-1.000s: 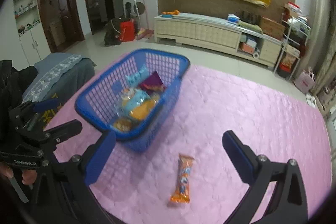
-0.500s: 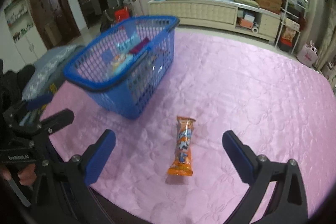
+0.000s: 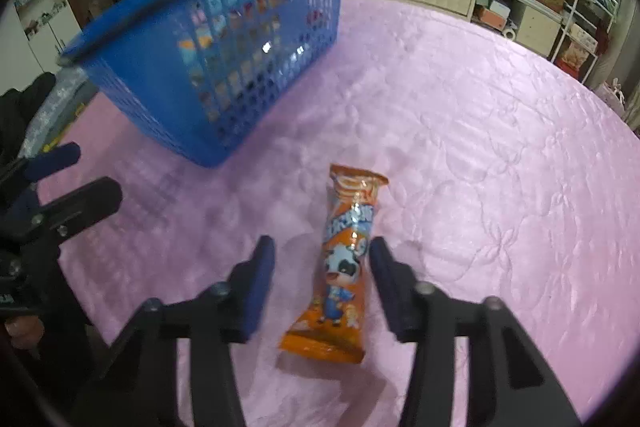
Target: Organize snacks
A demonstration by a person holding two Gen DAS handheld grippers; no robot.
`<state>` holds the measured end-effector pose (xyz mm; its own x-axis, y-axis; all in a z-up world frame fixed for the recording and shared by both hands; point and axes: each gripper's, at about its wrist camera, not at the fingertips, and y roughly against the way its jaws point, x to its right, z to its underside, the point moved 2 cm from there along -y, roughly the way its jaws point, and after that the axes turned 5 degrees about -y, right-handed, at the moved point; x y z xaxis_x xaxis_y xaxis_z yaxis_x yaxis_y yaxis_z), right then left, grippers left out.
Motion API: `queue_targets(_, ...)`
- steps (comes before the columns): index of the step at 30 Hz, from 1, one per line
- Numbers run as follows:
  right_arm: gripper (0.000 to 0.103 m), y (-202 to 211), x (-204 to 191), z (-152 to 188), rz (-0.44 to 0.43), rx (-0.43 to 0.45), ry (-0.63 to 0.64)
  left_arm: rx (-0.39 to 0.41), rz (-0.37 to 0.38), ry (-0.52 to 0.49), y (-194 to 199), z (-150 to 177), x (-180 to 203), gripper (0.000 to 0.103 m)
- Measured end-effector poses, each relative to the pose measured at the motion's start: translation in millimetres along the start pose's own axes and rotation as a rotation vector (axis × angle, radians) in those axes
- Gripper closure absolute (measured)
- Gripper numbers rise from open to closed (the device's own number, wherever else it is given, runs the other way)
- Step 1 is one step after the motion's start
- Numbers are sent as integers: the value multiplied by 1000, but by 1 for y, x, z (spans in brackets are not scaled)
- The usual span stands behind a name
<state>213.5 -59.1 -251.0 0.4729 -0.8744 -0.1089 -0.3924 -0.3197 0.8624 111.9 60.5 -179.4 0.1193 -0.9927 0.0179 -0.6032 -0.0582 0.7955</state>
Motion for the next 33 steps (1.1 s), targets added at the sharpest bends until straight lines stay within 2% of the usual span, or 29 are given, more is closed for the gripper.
queue_targets(1, 77, -2, 0, 2, 15, 4, 6, -5, 2, 2, -2, 1, 1, 0)
queue_targets(5, 85, 4, -2, 10, 8, 34, 10, -9, 3, 1, -7, 4, 4, 0)
queue_targets(11, 86, 25, -14, 19, -9, 68, 9, 9, 3, -9, 4, 8, 8, 0)
queue_targets(22, 86, 78, -35, 20, -45, 149, 6, 94, 12, -17, 43, -1, 10, 0)
queue_targets(28, 86, 106, -42, 2, -56, 206, 30, 147, 5, -27, 66, -7, 10, 0)
queue_targets(33, 86, 126, -49, -20, -80, 254, 45, 212, 13, -37, 87, -24, 0, 0)
